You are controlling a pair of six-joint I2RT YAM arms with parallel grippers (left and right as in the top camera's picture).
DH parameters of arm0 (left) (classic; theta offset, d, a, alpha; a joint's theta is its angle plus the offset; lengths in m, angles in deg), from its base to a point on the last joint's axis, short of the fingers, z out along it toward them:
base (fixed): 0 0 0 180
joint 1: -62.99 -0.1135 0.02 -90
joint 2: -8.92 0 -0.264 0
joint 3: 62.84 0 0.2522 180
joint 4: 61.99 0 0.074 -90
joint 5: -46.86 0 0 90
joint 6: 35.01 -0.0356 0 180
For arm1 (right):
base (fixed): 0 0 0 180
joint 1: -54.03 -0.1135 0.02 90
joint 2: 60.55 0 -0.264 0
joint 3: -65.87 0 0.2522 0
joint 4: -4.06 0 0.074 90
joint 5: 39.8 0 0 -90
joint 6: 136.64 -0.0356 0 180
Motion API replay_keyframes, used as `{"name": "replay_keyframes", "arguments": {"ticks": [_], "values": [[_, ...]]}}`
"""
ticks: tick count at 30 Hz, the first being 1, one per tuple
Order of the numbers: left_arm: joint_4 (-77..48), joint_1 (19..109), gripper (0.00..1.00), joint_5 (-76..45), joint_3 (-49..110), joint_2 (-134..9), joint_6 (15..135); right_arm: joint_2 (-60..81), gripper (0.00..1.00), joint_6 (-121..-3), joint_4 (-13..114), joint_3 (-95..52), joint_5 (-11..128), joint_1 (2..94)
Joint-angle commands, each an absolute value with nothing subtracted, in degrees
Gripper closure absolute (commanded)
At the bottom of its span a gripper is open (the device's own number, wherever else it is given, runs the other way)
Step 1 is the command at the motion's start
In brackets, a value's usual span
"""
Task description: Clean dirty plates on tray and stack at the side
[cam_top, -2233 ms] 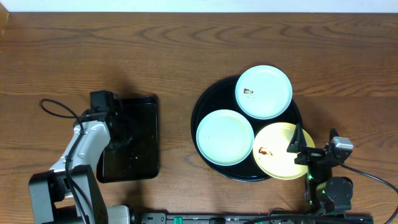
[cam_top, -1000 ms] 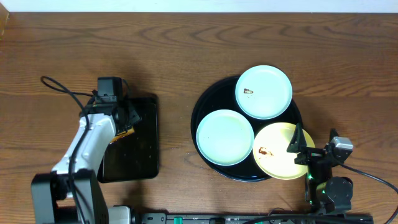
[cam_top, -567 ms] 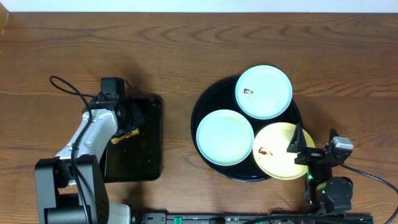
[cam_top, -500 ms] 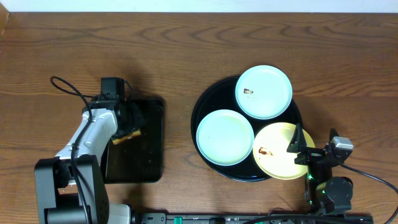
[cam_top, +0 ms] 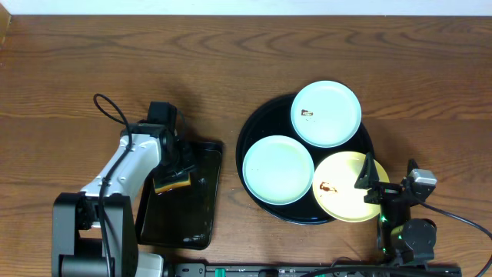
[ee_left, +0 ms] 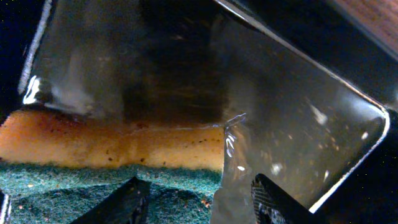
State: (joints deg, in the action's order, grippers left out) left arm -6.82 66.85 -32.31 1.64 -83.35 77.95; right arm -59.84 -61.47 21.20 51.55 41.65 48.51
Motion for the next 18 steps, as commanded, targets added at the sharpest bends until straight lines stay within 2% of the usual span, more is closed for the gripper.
{"name": "replay_keyframes", "arguments": {"ticks": [1, 4, 5, 12, 18], "values": [[-7.19, 66.93, 0.50, -30.41, 1.94, -84.25, 77.08, -60.06, 0.01, -60.97, 21.22, 51.79, 41.65, 48.91], [-7.35, 66.93, 0.50, -29.40, 2.55, -83.86, 75.33, -60.06, 0.01, -60.97, 21.22, 51.79, 41.67, 48.91], [-7.28, 66.93, 0.53, -29.01, 2.99, -83.57, 74.91, -60.06, 0.01, -60.97, 21.22, 51.79, 41.67, 48.91], [-6.67, 66.93, 0.86, -25.77, 4.67, -81.06, 74.08, -60.06, 0.01, -60.97, 21.22, 51.79, 41.67, 48.91], [-6.39, 66.93, 0.91, -25.77, 4.76, -78.92, 74.06, -60.06, 0.01, -60.97, 21.22, 51.79, 41.67, 48.91]]}}
